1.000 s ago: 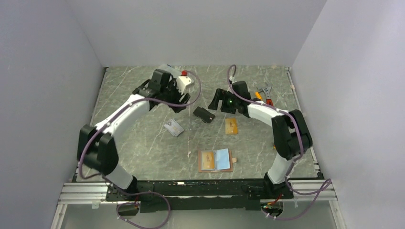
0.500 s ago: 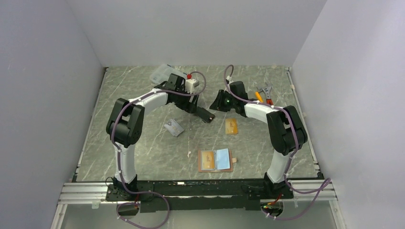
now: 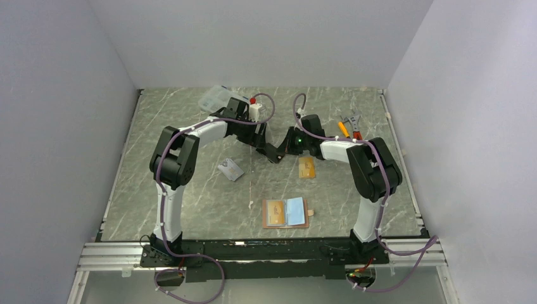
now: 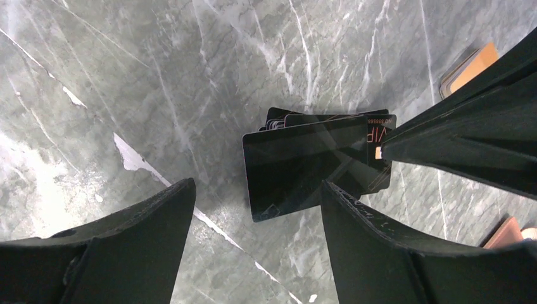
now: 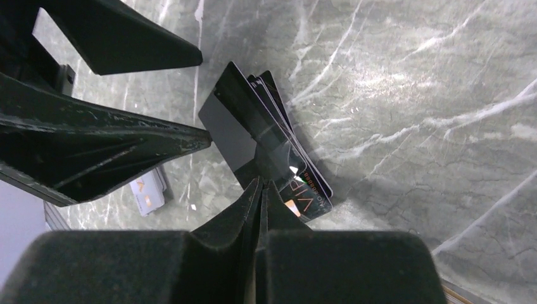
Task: Put the credit cards into the card holder
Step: Pick up the credit card from the center of the board, then insert the credit card into the card holder.
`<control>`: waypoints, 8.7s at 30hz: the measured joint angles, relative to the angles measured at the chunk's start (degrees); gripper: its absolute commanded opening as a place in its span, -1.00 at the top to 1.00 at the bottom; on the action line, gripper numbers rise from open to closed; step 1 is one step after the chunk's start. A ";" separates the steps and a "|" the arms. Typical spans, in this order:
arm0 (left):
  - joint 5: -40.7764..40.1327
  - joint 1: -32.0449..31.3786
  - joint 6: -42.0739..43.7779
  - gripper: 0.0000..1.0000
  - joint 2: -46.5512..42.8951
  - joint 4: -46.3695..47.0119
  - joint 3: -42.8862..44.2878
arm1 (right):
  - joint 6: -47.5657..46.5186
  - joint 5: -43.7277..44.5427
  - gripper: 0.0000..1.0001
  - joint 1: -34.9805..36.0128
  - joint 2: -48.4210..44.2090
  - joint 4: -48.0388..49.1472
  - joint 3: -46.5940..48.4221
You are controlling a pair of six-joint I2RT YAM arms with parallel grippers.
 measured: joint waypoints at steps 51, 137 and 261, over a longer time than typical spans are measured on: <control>19.47 6.67 -7.06 1.00 -1.27 1.40 -0.63 | 1.66 -6.60 0.19 1.88 6.08 5.73 2.25; 7.87 -23.30 21.51 0.21 -24.59 -13.44 -28.48 | 19.08 31.39 1.00 24.35 -59.67 -45.22 -31.01; 2.51 -27.10 47.54 0.36 -38.56 -12.15 -36.89 | 16.68 7.50 1.00 29.03 -35.23 -3.67 -36.15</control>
